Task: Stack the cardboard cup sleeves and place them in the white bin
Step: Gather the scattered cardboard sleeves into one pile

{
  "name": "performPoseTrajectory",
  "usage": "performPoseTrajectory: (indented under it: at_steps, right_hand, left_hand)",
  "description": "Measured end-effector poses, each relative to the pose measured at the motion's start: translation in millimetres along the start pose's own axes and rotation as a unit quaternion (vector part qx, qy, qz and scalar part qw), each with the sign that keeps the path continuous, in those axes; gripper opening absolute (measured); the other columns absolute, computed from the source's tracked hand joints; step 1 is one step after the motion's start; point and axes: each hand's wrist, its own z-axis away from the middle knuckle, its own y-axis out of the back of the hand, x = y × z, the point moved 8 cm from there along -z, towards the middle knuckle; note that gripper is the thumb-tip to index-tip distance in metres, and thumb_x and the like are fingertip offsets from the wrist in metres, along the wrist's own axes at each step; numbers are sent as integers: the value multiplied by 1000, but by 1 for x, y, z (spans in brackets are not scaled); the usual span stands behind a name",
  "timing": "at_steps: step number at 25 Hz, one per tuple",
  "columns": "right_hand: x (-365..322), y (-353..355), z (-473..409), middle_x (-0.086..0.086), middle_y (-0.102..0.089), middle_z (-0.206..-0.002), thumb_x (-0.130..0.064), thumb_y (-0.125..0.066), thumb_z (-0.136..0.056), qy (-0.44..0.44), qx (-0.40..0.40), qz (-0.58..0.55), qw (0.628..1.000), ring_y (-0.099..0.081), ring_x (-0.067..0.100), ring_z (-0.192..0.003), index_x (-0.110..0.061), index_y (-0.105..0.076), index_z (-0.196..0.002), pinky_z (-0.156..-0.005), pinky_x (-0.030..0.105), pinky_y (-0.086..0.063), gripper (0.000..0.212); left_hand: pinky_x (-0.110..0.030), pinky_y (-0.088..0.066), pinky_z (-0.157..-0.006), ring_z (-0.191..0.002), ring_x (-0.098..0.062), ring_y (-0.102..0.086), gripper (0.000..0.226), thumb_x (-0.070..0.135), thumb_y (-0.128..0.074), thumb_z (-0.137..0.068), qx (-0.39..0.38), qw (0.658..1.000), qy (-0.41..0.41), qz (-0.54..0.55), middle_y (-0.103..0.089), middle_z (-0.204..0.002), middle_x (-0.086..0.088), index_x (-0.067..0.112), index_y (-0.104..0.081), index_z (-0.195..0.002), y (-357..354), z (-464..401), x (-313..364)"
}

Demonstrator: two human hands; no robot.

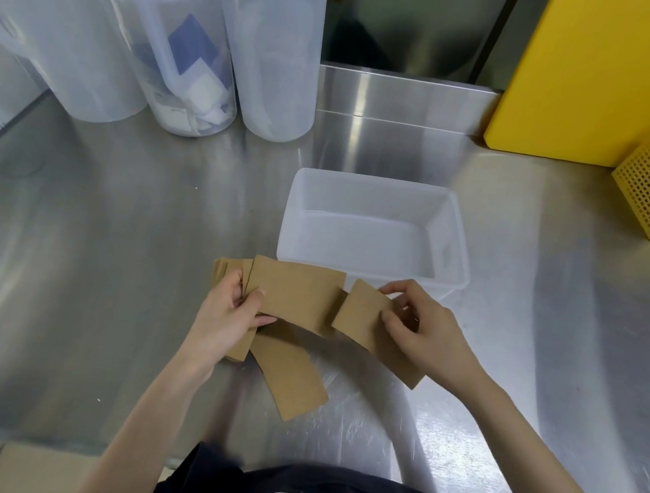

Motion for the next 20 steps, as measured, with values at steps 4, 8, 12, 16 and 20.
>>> performPoseTrajectory:
  at_steps: [4, 8, 12, 16, 20]
  right_hand:
    - [-34, -14, -15, -5, -51, -92, -15, -54, -86, 59, -9, 24, 998, -50, 3, -74, -20, -55, -110, -67, 0, -37, 24]
    - [-51, -36, -25, 2, -50, -103, -14, -55, -85, 88, -26, 47, 995, -53, 16, -91, -16, -54, -114, -76, 14, -37, 29]
    - [-55, -47, -30, -2, -41, -101, -10, -57, -84, 93, -25, 33, 995, -48, 11, -88, -11, -55, -113, -80, 8, -31, 29]
    - [-55, -51, -32, -1, -41, -101, -11, -57, -83, 92, -27, 39, 995, -48, 11, -88, -11, -56, -112, -81, 9, -32, 29]
    - [-56, -52, -29, 5, -48, -107, -17, -56, -85, 103, -26, 52, 993, -54, 17, -95, -12, -54, -114, -88, 21, -42, 29]
  left_hand:
    - [-15, -56, -72, -89, -9, -62, 17, 8, -41, -92, -17, 1000, 5, 9, -62, -98, 1, 9, -48, -106, -9, 3, -1]
    - [-12, -56, -68, -88, -8, -62, 17, 10, -40, -92, -22, 1000, 5, 17, -63, -96, 1, 13, -50, -105, -14, 7, 1]
    - [-10, -55, -63, -88, -7, -62, 14, 15, -44, -91, -21, 999, 11, 26, -64, -95, 2, 14, -51, -103, -17, 9, -1]
    - [-10, -55, -62, -88, -10, -62, 13, 9, -48, -89, -19, 1000, 13, 21, -64, -96, 0, 13, -50, -101, -17, 9, -3]
    - [-9, -54, -64, -89, -8, -61, 20, 9, -49, -89, -9, 1000, 7, 12, -63, -96, 4, 12, -49, -108, -11, 8, -3]
